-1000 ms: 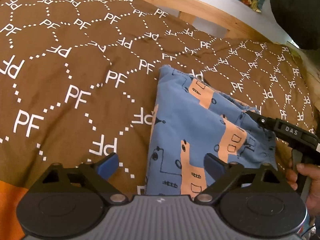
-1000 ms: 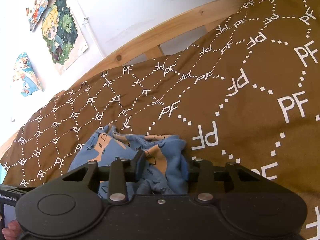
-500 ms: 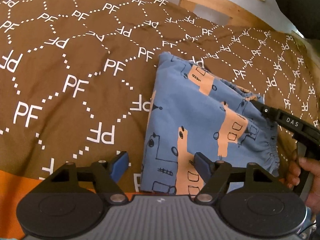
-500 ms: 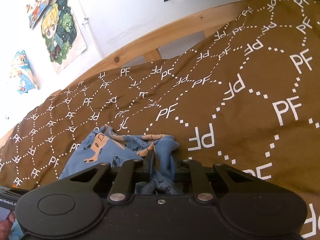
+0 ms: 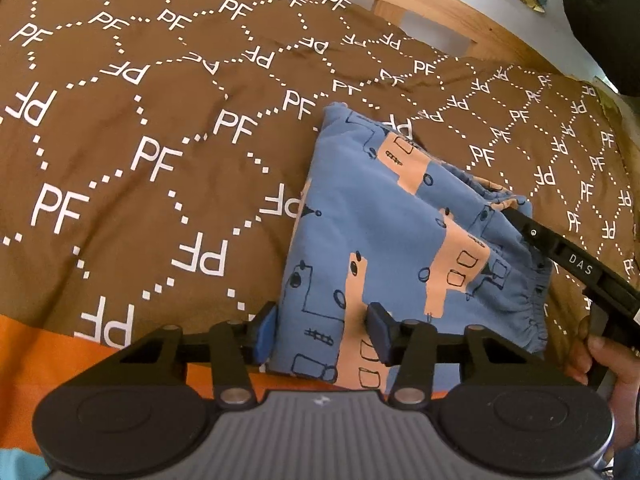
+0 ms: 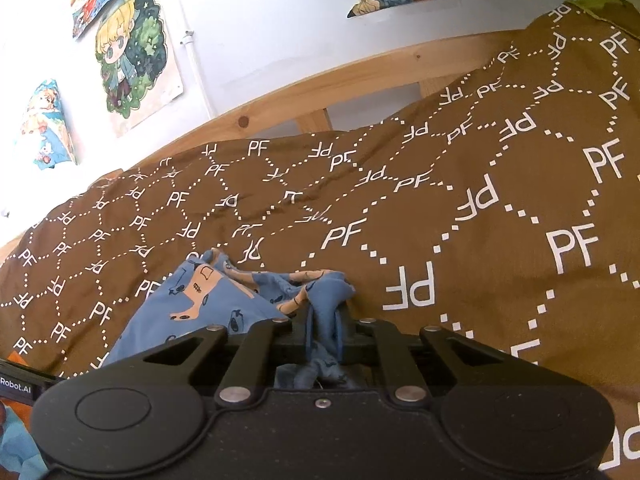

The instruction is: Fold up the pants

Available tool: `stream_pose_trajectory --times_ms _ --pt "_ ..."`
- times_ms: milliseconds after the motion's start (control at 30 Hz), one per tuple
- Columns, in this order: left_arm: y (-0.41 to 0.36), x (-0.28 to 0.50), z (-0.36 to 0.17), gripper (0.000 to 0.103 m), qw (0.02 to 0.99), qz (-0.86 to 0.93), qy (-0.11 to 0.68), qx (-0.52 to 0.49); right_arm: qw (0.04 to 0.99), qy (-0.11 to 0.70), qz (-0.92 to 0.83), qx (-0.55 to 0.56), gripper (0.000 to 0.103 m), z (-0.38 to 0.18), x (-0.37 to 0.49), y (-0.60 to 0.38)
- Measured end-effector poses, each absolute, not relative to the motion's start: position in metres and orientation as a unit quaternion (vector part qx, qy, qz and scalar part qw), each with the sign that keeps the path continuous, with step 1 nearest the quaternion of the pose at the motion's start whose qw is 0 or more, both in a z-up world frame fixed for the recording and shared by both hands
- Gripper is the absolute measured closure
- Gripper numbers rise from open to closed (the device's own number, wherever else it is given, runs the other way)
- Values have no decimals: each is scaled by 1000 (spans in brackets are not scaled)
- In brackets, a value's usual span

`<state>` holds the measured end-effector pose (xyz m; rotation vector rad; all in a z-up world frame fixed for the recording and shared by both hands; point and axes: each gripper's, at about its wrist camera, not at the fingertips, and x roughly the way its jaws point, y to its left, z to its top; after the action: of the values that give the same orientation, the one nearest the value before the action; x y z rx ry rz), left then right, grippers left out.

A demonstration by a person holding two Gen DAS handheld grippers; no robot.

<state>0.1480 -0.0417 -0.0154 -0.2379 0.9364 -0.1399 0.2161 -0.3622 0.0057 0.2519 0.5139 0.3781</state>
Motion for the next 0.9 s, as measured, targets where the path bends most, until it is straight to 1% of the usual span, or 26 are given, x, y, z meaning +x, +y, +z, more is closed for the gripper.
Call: stream_pose_trajectory --times_ms 200,267,467,533,633,767,900 --pt "-45 150 -15 51 881 -64 456 -109 937 267 182 131 88 3 221 -365" --pt "-46 150 -14 53 881 -65 458 -105 940 265 179 119 88 5 220 -362" --pt "-46 148 -11 67 880 -66 458 -107 949 257 167 74 92 8 216 -350" --pt "-46 146 -10 75 882 -68 455 -103 951 254 161 67 93 10 214 -349" --pt "-49 141 -6 83 888 -74 445 -94 959 237 151 40 94 14 207 -341" --pt "-56 133 0 84 895 -71 432 -86 968 210 140 -12 95 20 194 -325" --pt "-55 125 3 85 897 -69 426 -97 971 189 142 -39 96 29 181 -317"
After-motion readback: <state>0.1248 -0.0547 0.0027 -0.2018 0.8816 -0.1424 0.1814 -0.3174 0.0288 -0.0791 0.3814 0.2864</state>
